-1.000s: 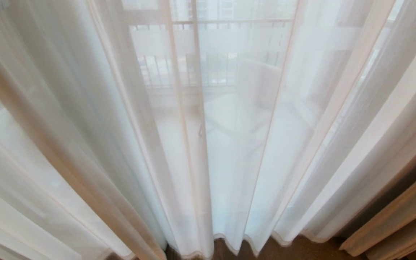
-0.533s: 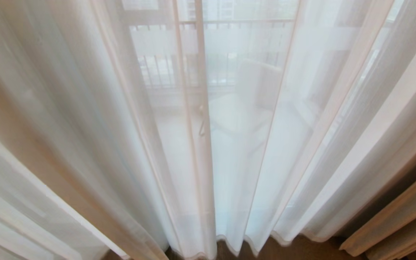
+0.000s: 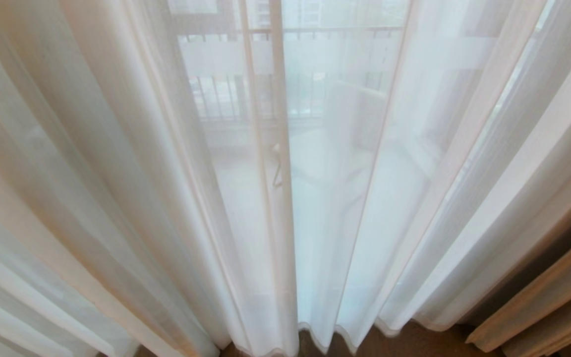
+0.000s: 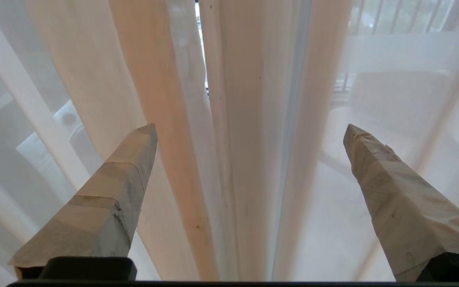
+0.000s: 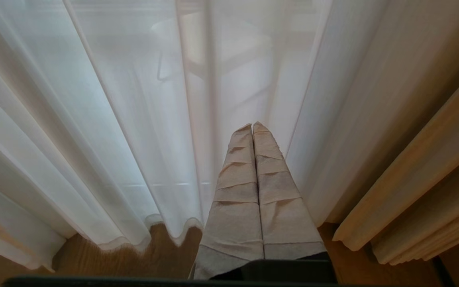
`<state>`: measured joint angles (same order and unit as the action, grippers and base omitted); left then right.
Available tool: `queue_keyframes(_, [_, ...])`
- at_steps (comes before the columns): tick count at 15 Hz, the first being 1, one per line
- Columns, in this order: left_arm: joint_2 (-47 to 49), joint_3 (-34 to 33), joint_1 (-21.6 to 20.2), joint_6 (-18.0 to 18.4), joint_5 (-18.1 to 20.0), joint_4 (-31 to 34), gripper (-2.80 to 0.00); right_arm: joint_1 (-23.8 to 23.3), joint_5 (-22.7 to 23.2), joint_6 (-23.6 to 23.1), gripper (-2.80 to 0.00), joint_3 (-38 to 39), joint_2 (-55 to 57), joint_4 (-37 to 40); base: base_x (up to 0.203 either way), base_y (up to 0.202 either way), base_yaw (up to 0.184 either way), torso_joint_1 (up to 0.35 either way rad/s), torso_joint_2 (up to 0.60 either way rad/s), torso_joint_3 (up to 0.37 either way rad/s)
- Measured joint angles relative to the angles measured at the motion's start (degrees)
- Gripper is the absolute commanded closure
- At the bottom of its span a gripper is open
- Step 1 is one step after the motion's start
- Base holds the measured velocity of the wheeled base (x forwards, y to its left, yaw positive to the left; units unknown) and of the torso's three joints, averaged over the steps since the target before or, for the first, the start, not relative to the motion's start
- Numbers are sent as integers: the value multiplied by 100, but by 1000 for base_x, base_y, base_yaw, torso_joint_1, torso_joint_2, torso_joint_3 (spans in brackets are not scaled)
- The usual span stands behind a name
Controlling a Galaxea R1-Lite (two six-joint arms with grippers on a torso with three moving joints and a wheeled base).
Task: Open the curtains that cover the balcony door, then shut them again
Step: Close the outer curtains on both sides
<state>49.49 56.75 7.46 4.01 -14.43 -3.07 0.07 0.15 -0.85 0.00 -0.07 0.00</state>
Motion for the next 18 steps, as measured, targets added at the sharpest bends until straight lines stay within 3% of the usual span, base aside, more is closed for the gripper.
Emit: queue_keyframes(18, [-187, -276, 4, 0, 1, 2, 0, 0, 1, 0, 0, 0, 0, 0, 0, 0, 0, 0, 0, 0])
